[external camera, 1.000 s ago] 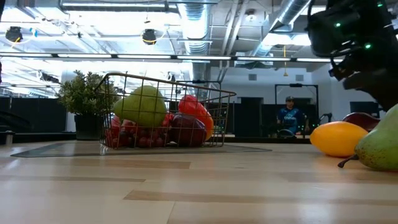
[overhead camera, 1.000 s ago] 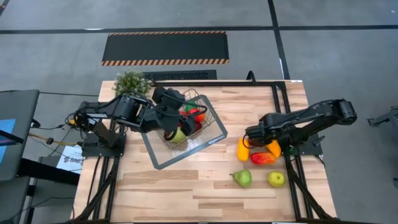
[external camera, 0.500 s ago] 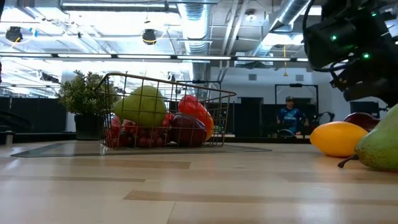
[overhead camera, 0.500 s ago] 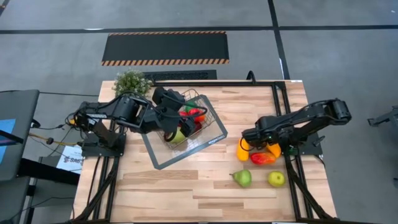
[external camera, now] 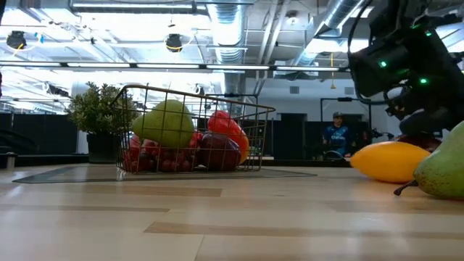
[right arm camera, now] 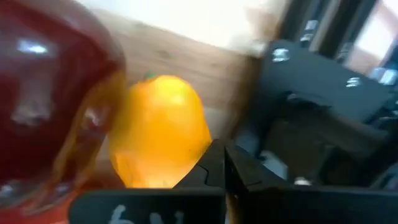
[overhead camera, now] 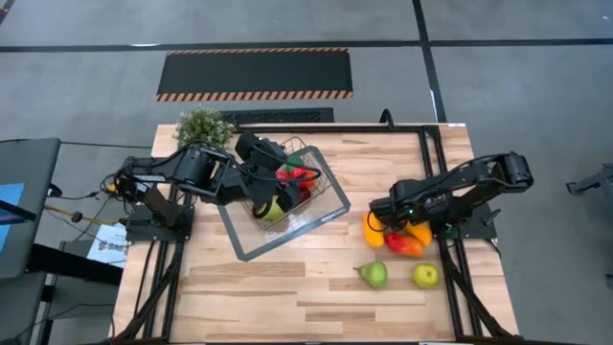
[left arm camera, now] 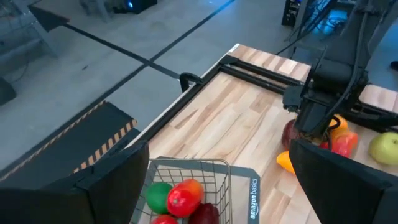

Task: Build produce basket
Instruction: Adjust the fruits on the table

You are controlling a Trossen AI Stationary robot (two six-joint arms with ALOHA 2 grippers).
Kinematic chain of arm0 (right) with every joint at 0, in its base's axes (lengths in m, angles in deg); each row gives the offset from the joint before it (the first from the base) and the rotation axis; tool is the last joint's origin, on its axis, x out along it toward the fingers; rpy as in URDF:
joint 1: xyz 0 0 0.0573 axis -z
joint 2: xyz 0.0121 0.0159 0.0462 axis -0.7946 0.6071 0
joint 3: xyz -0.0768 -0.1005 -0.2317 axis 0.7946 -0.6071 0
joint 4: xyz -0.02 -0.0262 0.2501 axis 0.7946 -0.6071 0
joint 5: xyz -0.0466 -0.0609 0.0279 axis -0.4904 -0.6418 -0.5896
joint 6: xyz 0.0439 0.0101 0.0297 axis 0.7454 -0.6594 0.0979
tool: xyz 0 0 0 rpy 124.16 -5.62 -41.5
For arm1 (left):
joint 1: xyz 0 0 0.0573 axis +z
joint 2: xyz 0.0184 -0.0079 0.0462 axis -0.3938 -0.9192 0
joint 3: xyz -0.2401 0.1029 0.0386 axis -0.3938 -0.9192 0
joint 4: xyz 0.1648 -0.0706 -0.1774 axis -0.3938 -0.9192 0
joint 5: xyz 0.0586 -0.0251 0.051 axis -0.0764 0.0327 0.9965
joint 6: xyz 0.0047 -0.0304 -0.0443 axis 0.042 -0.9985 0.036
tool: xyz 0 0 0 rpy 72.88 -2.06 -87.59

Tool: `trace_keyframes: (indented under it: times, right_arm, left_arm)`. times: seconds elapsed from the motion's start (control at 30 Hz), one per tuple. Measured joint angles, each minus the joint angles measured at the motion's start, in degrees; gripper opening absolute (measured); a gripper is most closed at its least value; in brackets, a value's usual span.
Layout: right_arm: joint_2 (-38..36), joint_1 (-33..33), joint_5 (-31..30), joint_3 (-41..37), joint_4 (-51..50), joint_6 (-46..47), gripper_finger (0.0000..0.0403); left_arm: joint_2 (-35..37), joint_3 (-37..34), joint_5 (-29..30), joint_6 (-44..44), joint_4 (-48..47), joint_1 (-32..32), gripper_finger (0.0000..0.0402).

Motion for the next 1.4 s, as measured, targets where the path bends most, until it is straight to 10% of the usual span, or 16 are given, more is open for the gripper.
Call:
trace_keyframes:
  times: [0.43,0.87,1.4]
  right_arm:
    - [-0.49,-4.71,3.18,7.56,31.27,-1.97,0.0004]
    - [-0.31,-11.32,-2.64,17.01,-1.13,8.76,0.0004]
    - [1.39,-19.47,7.18,2.37,3.65,29.92,0.0004]
  left_arm:
    - [0.0,0.0,-0.63,1.88,-2.27,-0.02,0.0373]
    - [0.0,0.0,-0.47,3.8,-2.62,-0.02,0.0373]
    - [-0.04,-3.36,-0.57,3.98,-1.49,1.22,0.0373]
